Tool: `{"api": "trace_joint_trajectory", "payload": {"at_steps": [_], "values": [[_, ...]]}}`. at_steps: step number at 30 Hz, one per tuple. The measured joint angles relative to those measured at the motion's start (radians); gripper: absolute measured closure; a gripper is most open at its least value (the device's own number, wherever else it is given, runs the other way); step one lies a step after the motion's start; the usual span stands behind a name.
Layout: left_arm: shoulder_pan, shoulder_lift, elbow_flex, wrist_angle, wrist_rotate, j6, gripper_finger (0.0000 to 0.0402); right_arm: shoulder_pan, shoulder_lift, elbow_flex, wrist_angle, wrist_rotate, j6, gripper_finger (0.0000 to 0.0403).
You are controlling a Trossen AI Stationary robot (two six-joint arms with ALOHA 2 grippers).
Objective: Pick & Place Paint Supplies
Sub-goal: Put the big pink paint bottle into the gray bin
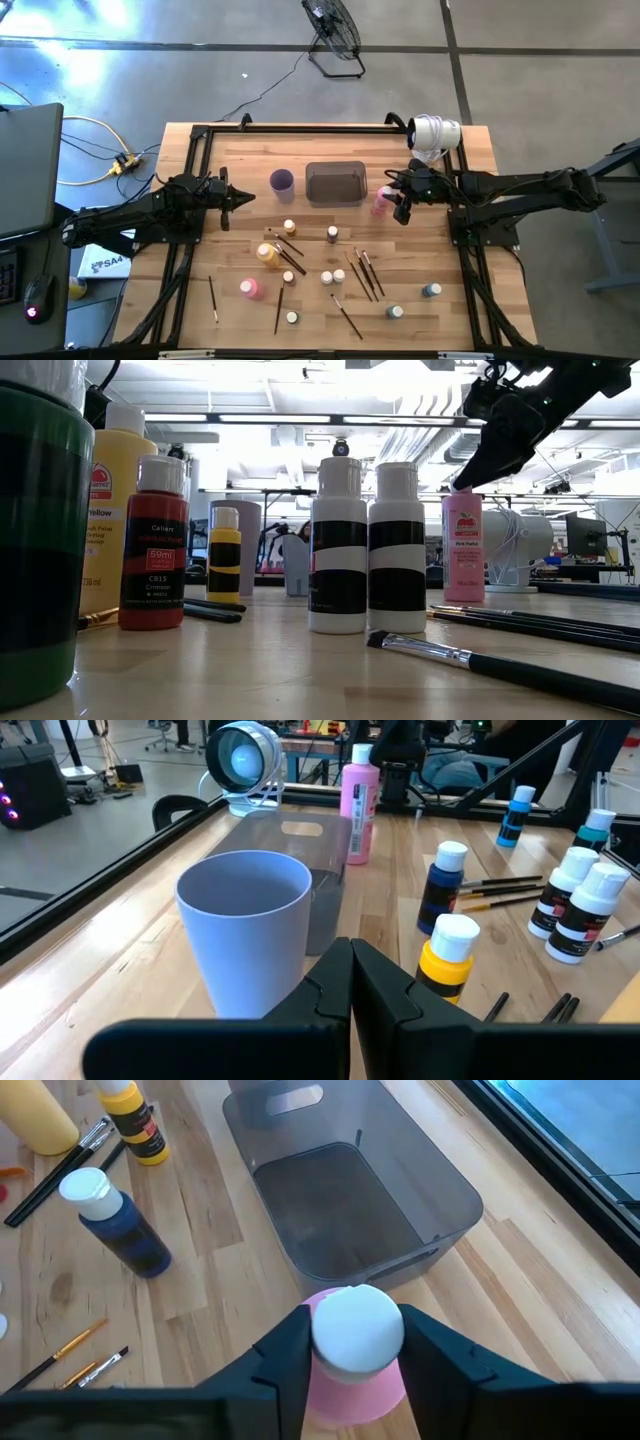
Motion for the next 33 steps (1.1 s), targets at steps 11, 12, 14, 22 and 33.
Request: {"api": "trace_joint_trajectory", "payload": {"at_steps": [11,12,14,22,33], "values": [[0.0,0.0,0.0,0.0,0.0,0.0,0.0402,0.0,0.0,0.0,0.0,0.002,0.008,0.0276],[0.0,0.0,0.0,0.0,0.0,0.0,0.0402,0.0,0.0,0.0,0.0,0.002,0.008,0.0278],[0.0,0.0,0.0,0.0,0.0,0.0,0.0402,0.0,0.0,0.0,0.0,0.002,0.008,0.0281],[0.0,0.0,0.0,0.0,0.0,0.0,0.0402,0.0,0.0,0.0,0.001,0.002,0.008,0.028],[0.0,0.0,0.0,0.0,0.0,0.0,0.0402,0.0,0.0,0.0,0.001,0.002,0.008,0.0281]]}}
